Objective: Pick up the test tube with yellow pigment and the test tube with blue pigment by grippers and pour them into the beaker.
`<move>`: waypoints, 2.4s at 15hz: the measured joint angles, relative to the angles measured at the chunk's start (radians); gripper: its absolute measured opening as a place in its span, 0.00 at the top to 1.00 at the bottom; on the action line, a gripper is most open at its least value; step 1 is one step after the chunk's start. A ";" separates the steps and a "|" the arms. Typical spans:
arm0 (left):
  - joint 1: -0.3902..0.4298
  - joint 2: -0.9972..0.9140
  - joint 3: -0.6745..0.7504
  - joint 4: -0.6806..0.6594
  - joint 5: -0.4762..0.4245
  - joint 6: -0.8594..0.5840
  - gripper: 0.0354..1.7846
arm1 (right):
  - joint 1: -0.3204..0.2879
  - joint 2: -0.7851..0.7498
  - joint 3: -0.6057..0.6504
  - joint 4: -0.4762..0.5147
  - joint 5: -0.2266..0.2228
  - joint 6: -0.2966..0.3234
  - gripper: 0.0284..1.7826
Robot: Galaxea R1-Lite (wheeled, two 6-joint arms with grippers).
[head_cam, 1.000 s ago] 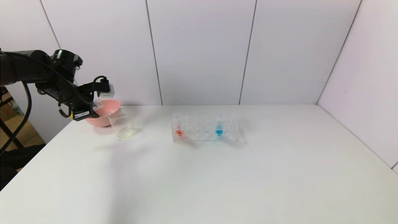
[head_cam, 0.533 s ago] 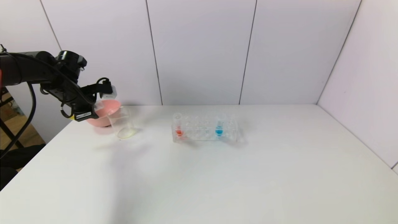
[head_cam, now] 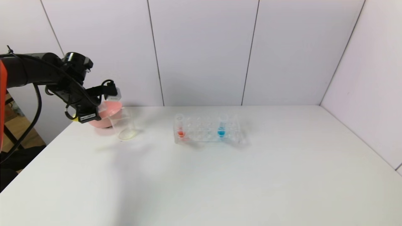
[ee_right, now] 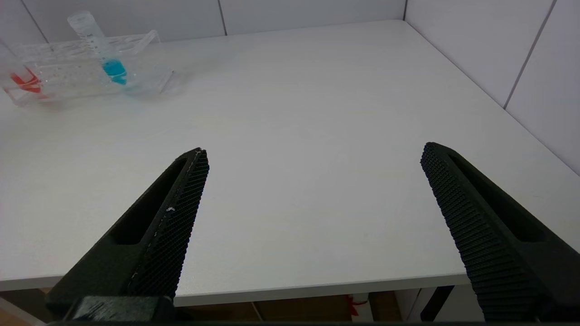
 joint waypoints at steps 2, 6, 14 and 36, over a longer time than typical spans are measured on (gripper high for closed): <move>-0.005 0.004 -0.002 0.000 0.026 0.000 0.71 | 0.000 0.000 0.000 0.000 0.000 0.000 0.04; -0.019 0.014 -0.006 0.012 0.067 0.001 0.71 | 0.000 0.000 0.000 0.000 0.000 0.000 0.04; -0.029 0.024 -0.006 0.007 0.096 0.001 0.71 | 0.000 0.000 0.000 0.000 0.000 0.000 0.04; -0.065 0.022 -0.006 0.013 0.187 0.013 0.71 | 0.001 0.000 0.000 0.000 0.000 0.000 0.04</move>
